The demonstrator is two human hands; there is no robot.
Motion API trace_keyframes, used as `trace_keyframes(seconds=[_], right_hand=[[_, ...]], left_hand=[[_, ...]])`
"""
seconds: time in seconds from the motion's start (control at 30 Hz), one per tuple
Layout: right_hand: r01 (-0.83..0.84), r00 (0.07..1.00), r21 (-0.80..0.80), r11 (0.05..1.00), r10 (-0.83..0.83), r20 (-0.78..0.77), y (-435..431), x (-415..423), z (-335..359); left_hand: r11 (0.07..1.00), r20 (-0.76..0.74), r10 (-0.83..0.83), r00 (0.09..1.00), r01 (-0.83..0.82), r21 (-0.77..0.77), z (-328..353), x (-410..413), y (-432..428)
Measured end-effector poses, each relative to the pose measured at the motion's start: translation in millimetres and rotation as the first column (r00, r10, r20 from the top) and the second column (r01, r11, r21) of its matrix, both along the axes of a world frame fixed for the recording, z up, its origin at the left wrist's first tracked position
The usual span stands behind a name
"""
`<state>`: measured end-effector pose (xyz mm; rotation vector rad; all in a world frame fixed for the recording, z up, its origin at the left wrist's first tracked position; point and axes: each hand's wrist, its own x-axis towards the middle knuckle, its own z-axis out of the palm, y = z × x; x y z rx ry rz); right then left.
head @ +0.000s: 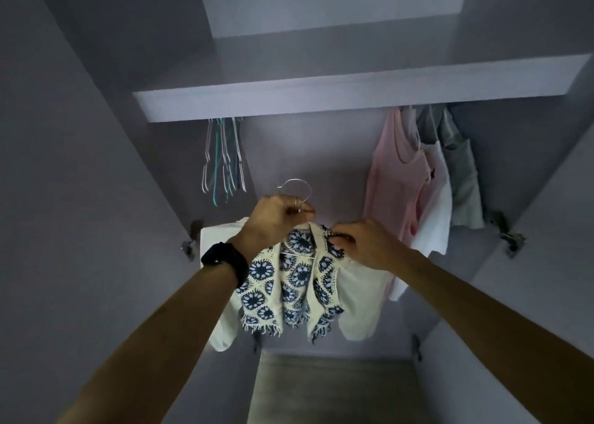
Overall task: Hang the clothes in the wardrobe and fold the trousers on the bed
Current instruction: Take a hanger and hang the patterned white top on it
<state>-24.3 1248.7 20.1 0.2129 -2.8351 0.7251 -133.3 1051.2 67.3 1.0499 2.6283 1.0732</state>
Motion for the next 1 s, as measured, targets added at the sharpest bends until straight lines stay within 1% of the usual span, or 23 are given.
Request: trace_keyframes(seconds=[0.07, 0.13, 0.17, 0.23, 0.3, 0.33, 0.37, 0.43, 0.5, 0.53, 0.6, 0.63, 0.73, 0.77, 0.8, 0.93, 0.97, 1.0], right_hand=[[0.085, 0.995, -0.016, 0.996, -0.086, -0.044, -5, 10, -6], [0.215, 0.975, -0.004, 0.977, -0.215, -0.058, -10, 20, -10], [0.277, 0.960, 0.008, 0.961, -0.276, -0.049, -9, 25, -13], [0.398, 0.917, 0.049, 0.916, -0.399, 0.021, -5, 33, -18], [0.486, 0.869, 0.069, 0.871, -0.490, 0.073, -1, 39, -20], [0.517, 0.849, 0.069, 0.853, -0.521, 0.082, 0, 40, -20], [0.539, 0.834, 0.071, 0.839, -0.544, 0.090, 1, 41, -19], [0.567, 0.813, 0.097, 0.818, -0.575, 0.094, 5, 38, -16], [0.601, 0.787, 0.129, 0.789, -0.612, 0.074, 16, 29, -8], [0.618, 0.776, 0.128, 0.776, -0.628, 0.061, 22, 23, -3], [0.640, 0.761, 0.116, 0.759, -0.647, 0.035, 37, 10, 5], [0.648, 0.753, 0.116, 0.752, -0.656, 0.045, 42, 4, 9], [0.663, 0.734, 0.097, 0.742, -0.670, 0.106, 60, -12, 10], [0.669, 0.728, 0.064, 0.740, -0.671, 0.140, 65, -16, 10], [0.674, 0.726, 0.024, 0.739, -0.667, 0.167, 71, -21, 6], [0.700, 0.709, -0.086, 0.709, -0.677, 0.196, 99, -52, -9], [0.709, 0.702, -0.085, 0.700, -0.691, 0.175, 109, -62, -10], [0.719, 0.693, -0.060, 0.692, -0.707, 0.142, 119, -71, -7]], left_hand=[[0.999, -0.046, -0.024, 0.999, 0.026, 0.045, -8, -5, 1], [0.999, -0.163, -0.038, 0.986, 0.044, 0.031, -18, -13, 1], [0.999, -0.212, -0.037, 0.976, 0.043, 0.024, -22, -17, 1], [0.999, -0.268, -0.041, 0.962, 0.048, 0.020, -25, -23, 1], [0.999, -0.337, -0.040, 0.941, 0.045, 0.006, -24, -29, 0], [0.999, -0.398, -0.030, 0.917, 0.037, 0.009, -21, -31, 1], [0.999, -0.484, -0.012, 0.875, 0.031, 0.031, -16, -33, 3], [0.993, -0.673, 0.037, 0.739, 0.047, 0.106, 3, -37, 14], [0.983, -0.795, 0.083, 0.601, 0.080, 0.163, 30, -43, 35], [0.983, -0.826, 0.100, 0.555, 0.074, 0.169, 44, -45, 46], [0.986, -0.855, 0.129, 0.502, 0.027, 0.165, 66, -51, 69], [0.989, -0.861, 0.128, 0.492, 0.008, 0.151, 73, -54, 78], [0.992, -0.840, 0.121, 0.529, -0.040, 0.118, 67, -62, 102], [0.992, -0.833, 0.127, 0.538, -0.055, 0.115, 62, -64, 107], [0.989, -0.836, 0.150, 0.528, -0.067, 0.135, 54, -67, 112], [0.967, -0.883, 0.251, 0.396, -0.058, 0.249, 32, -91, 131], [0.959, -0.895, 0.281, 0.346, -0.056, 0.279, 29, -99, 137], [0.952, -0.898, 0.303, 0.319, -0.053, 0.303, 29, -104, 143]])
